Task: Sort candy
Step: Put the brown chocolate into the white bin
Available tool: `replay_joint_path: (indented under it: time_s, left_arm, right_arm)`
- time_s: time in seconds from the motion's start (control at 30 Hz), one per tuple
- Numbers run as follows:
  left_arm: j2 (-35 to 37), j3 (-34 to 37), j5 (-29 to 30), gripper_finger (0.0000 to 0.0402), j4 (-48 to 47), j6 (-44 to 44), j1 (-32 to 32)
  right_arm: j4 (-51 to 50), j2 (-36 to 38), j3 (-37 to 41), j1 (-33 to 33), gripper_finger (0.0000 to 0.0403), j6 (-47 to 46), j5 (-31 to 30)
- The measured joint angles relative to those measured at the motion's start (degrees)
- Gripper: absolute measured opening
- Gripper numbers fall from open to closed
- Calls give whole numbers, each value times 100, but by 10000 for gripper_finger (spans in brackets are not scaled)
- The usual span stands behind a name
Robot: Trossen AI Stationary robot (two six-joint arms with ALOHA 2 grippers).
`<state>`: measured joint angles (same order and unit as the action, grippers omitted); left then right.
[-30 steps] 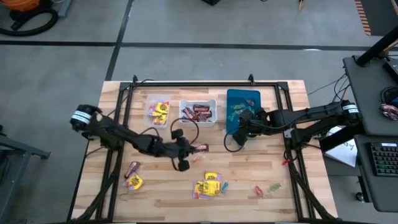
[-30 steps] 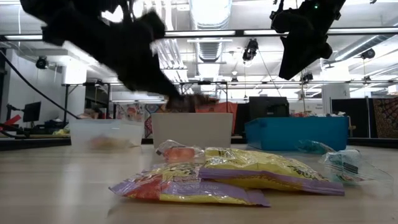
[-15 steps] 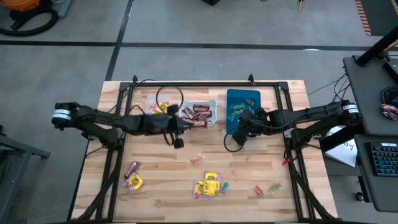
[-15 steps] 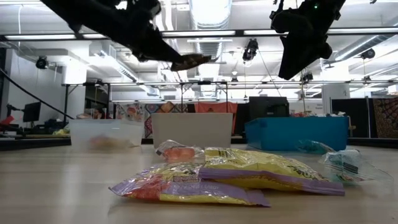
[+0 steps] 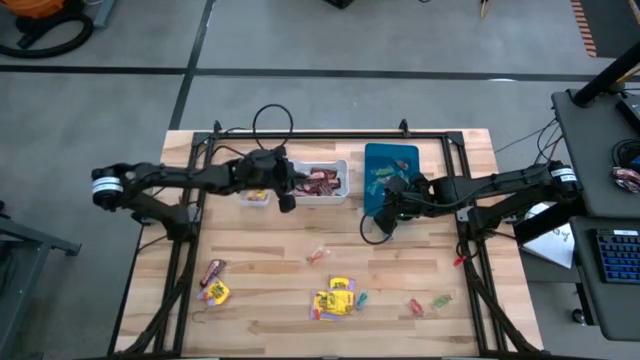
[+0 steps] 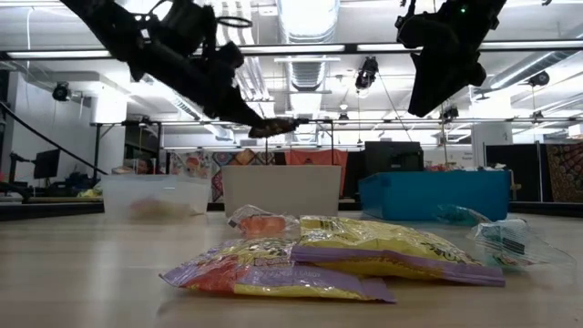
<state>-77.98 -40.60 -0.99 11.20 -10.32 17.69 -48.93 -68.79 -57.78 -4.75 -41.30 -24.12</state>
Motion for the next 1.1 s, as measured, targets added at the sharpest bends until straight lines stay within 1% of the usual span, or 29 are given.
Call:
replay_joint_path:
  time_s: [0.2,0.4,0.5,0.6,0.8,0.9,0.97,1.1]
  left_arm:
    - [-232,0,-7,2,23,-154,206]
    - [-765,-4,-9,2,1043,-145,271]
    - [-1064,-207,-16,2,999,-143,267]
    - [-1335,-545,-17,2,661,-204,269]
    - [-1825,-1347,1,2,-624,-374,271]
    - [-1988,-1602,3,2,-1051,-462,273]
    - [-2017,-1651,19,2,-1188,-464,277]
    - [-2006,-1663,30,2,-1171,-460,284]
  right_arm:
    - [-2,0,9,0,118,0,2]
    - [39,0,13,0,118,65,-6]
    - [42,0,15,0,118,66,-5]
    - [42,0,15,0,118,62,-3]
    - [38,0,21,0,118,61,-1]
    - [37,0,28,0,118,77,0]
    - [39,0,28,0,118,81,0]
    - [37,0,28,0,118,81,0]
